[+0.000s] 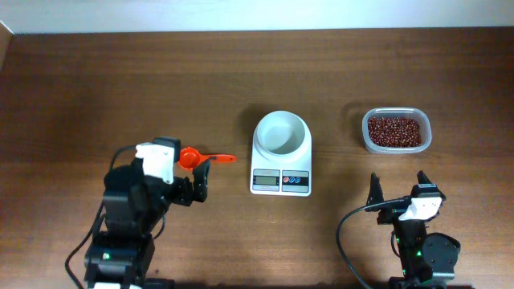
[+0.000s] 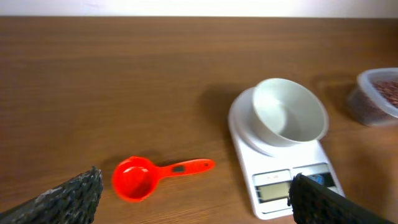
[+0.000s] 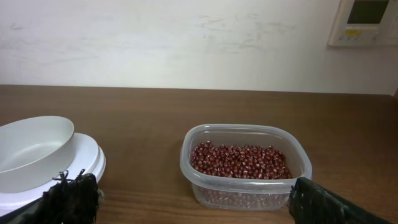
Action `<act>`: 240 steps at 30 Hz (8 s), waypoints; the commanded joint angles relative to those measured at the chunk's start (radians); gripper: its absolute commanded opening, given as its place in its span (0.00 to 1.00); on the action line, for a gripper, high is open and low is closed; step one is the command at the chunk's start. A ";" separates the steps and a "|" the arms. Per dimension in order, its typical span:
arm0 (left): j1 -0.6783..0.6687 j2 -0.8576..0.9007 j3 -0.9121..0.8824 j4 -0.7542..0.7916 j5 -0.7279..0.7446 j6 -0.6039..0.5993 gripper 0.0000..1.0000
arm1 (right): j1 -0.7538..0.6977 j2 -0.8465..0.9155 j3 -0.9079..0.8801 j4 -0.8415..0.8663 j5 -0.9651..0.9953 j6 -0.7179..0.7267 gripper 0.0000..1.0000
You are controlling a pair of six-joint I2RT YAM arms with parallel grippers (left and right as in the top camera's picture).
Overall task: Scoop and weigh 50g on scale
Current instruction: 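Move the left gripper forward over the orange-red scoop's bowl, then grasp the scoop rim with the left gripper and lift it, then reach the right gripper toward the scoop handle held by the left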
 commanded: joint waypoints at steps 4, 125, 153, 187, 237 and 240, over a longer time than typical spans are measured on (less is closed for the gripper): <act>0.003 0.059 0.025 0.000 0.345 -0.006 0.99 | 0.010 -0.010 -0.007 -0.003 0.009 0.004 0.99; 0.002 0.849 0.155 0.042 -0.286 -1.245 0.40 | 0.010 -0.010 -0.007 -0.003 0.009 0.004 0.99; 0.041 0.277 0.178 -0.477 -0.491 -1.027 0.00 | 0.010 -0.010 -0.007 -0.003 0.009 0.004 0.99; 0.039 0.102 0.178 -0.732 -0.142 -0.962 0.00 | 0.010 -0.010 -0.007 -0.003 0.009 0.004 0.99; 0.039 0.359 0.178 -0.621 -0.170 -1.259 0.00 | 0.011 -0.008 -0.007 0.023 -0.808 0.801 0.99; 0.039 0.386 0.178 -0.608 -0.117 -1.259 0.00 | 0.011 -0.008 -0.007 0.024 -0.905 0.829 0.99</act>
